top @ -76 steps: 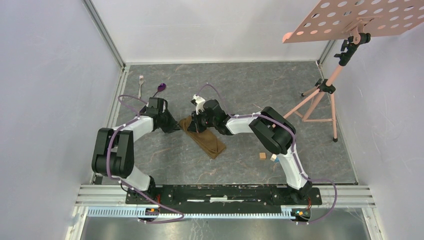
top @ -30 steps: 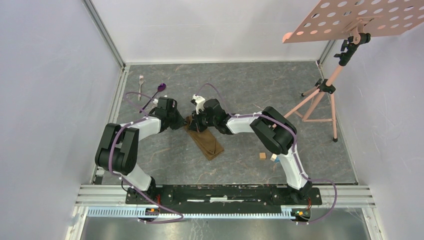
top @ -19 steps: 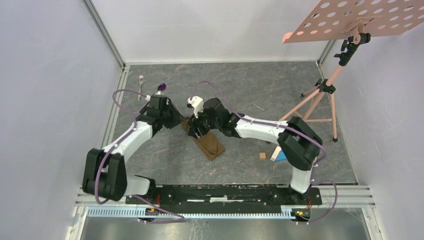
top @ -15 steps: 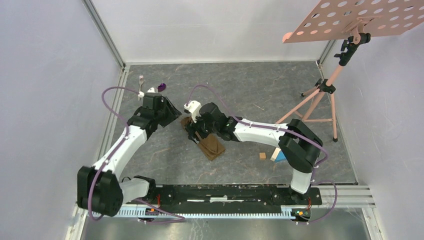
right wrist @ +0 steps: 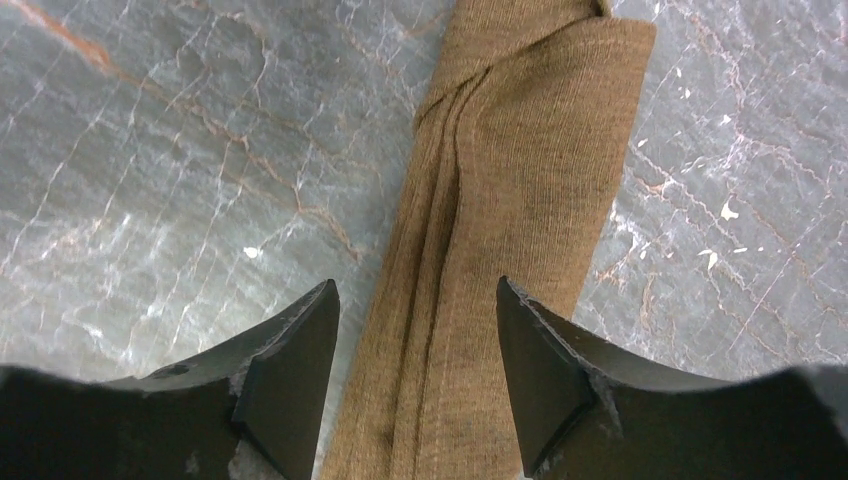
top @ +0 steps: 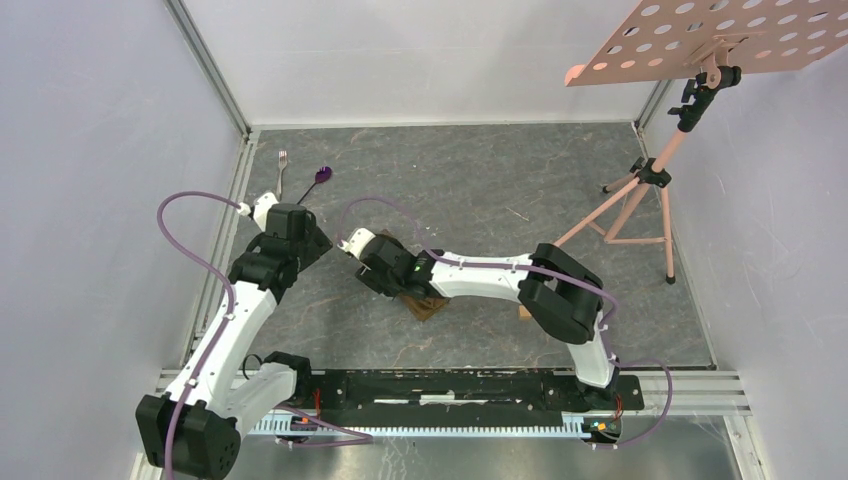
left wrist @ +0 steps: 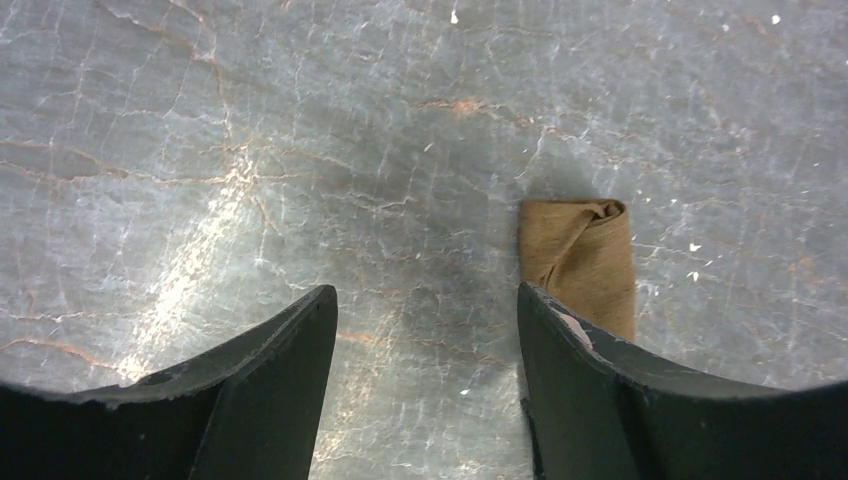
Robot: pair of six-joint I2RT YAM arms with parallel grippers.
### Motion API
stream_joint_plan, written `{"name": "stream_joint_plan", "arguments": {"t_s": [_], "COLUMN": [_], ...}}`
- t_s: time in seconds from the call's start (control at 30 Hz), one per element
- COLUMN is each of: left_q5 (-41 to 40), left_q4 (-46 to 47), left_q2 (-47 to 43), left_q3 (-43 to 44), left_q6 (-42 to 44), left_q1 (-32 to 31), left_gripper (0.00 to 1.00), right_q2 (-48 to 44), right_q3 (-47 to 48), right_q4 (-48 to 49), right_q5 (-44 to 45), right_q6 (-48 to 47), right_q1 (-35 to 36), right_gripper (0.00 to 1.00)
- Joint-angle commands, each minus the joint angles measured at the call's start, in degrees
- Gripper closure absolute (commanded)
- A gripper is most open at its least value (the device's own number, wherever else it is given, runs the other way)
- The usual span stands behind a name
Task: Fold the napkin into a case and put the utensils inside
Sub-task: Pick up the smaller rectangle-folded napkin from the center of the board, then turn over the smaller rectangle-folded napkin at the center of the board.
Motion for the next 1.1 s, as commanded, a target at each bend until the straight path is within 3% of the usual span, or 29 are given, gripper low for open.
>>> {"name": "stream_joint_plan", "arguments": {"t_s": [0.0,0.23,0.4,0.67,0.73,0.9,1.07], "left_q5": [-1.10,-1.43,-2.25,-3.03,-3.42,-3.38,-2.29], "left_q4": [-0.75,-1.21,-1.78,-2.72,-3.01,-3.14,-2.88], "left_q2": [-0.31,-2.13,-3.29,-3.92,-4.15,-4.51,-3.71], "left_q3": [-0.55,-0.31,-0.10,-0.67,-0.67,0.07,0.61], "left_q6": [-0.71,-0.29,-0.17,-0.40,-0.31,-0.35,-0.52], "left_q1": [0.23,0.21,0.21,0.21,0.19,0.21,0.20], "left_gripper": [0.27,0.28,0.28,0.28,0.28,0.29,0.30], "right_q2": [3.35,7.83,9.17,6.95,3.14,-9.19,-12.60], "right_q3": [4.91,7.16,4.29,3.30,2.73,-7.37,-21.32], "right_q4": [-0.73,-0.98,2.24,4.31,4.60,12.78,32.74], "right_q5": [4.86,8.83,14.50,16.72,11.34,-14.00,-40.61], "right_q6": [0.20,1.99,2.75,3.70,4.91,15.61,35.23], "right_q1": [0.87,1.93,2.29,2.28,1.75,-3.18,-10.97], "right_gripper": [0.37,0.40,0.52,1.00,1.00,1.00,1.00]}}
